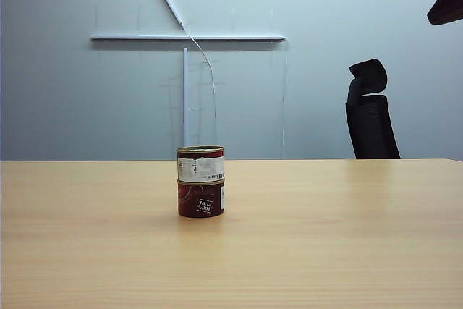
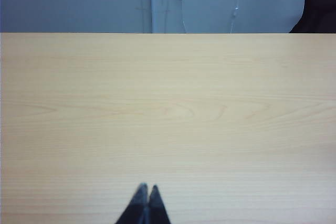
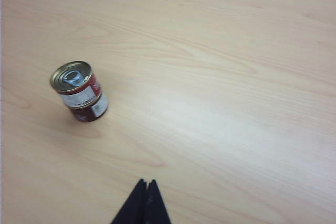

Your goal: Stack a can of tomatoes on the right onto the can of tomatoes on the left.

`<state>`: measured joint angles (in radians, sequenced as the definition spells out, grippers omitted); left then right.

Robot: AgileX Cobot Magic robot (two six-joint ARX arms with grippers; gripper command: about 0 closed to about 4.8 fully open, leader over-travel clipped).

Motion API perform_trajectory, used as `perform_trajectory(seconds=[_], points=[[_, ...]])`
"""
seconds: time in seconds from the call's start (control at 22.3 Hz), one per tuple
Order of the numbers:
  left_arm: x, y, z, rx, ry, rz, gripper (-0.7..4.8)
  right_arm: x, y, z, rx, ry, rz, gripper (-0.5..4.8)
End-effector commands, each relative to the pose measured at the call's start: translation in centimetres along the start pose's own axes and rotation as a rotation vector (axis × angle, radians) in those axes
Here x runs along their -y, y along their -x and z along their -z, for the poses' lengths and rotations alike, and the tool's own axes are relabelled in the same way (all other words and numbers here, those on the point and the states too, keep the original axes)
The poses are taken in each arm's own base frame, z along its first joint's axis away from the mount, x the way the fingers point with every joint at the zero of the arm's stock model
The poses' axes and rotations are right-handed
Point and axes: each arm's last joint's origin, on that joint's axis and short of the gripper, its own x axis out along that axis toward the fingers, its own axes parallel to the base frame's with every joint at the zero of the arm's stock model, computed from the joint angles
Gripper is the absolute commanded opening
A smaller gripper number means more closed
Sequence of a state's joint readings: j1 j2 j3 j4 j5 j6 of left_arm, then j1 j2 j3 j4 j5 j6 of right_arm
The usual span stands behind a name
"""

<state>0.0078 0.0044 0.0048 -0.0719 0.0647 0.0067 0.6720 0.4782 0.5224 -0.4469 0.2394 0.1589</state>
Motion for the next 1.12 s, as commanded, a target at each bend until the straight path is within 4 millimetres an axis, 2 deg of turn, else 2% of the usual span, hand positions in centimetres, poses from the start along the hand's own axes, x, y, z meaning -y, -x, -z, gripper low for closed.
perform_trajectory(seconds=[0.04, 0.22, 0.31, 0.58, 0.67, 0.85, 1.12], points=[[0.0, 0.0, -0.2, 0.008, -0.001, 0.005, -0.04, 0.7, 0.5, -0.4, 0.065, -0.026, 0.126, -0.09], [0.0, 0.0, -0.2, 0.008, -0.001, 0.006, -0.04, 1.6, 1.4, -0.4, 0.149, -0.073, 0.149, -0.08], [0.0, 0.0, -0.2, 0.008, -0.001, 0.005, -0.04, 2.4, 1.5, 0.6, 0.229, -0.110, 0.209, -0.09], [0.0, 0.0, -0.2, 0.008, -0.001, 0.005, -0.04, 4.1, 0.6, 3.7, 0.299, -0.148, 0.350, -0.08], [0.0, 0.0, -0.2, 0.008, -0.001, 0.005, -0.04, 4.6, 0.2, 5.0, 0.369, -0.068, 0.327, -0.08], [0.0, 0.0, -0.2, 0.008, -0.001, 0.005, -0.04, 5.1, 0.0, 6.3, 0.428, -0.010, 0.353, -0.08], [0.0, 0.0, -0.2, 0.007, -0.001, 0.004, -0.04, 5.7, 0.1, 6.8, 0.455, -0.003, 0.357, -0.08]])
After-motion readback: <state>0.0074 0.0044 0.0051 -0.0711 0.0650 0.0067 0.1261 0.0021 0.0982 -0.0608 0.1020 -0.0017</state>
